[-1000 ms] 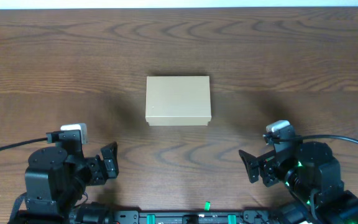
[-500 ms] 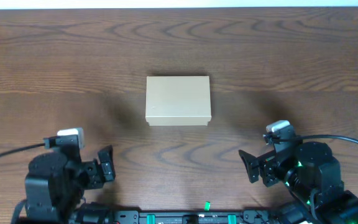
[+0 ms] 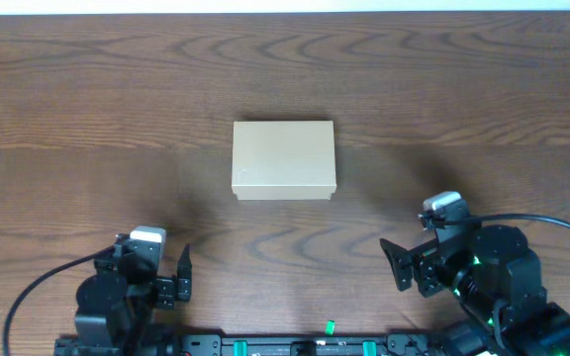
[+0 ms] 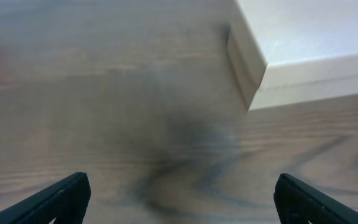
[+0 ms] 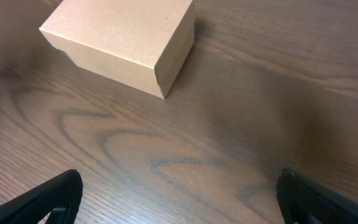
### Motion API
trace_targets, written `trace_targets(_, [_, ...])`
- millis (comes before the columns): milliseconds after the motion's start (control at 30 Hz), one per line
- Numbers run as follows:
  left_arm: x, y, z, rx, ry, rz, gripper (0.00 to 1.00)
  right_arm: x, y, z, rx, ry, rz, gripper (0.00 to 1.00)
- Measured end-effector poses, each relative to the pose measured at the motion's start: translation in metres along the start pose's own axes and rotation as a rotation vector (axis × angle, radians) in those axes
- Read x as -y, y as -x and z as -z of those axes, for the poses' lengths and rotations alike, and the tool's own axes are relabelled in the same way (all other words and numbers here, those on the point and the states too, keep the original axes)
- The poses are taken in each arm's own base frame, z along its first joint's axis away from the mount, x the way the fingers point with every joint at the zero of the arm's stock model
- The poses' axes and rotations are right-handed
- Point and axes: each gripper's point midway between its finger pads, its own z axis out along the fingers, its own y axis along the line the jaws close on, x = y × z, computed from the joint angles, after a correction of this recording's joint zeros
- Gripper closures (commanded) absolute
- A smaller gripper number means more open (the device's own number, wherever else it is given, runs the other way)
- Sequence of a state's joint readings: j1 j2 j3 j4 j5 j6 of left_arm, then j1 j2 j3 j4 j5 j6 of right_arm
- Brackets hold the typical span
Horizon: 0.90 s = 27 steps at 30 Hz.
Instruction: Pack container
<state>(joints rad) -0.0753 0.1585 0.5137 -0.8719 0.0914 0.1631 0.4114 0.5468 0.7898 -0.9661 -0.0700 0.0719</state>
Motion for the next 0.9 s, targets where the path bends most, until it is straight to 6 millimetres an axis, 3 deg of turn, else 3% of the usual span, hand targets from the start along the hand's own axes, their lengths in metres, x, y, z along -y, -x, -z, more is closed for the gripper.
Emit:
trace_targets(367, [-0.006,-0.051,-0.037,-0.059,0.031,0.024,0.05,0.000,0.000,0.000,0.000,0.000,0.000,0.01])
trace_targets(667, [-0.008,-0.061,-0.053,-0.044,0.044,0.034,0.05,0.000,0.000,0.000,0.000,0.000,0.000,0.01])
trace_targets(900, [-0.026,-0.069,-0.058,-0.053,0.142,0.114,0.05,0.000,0.000,0.000,-0.001,0.000,0.000,0.01])
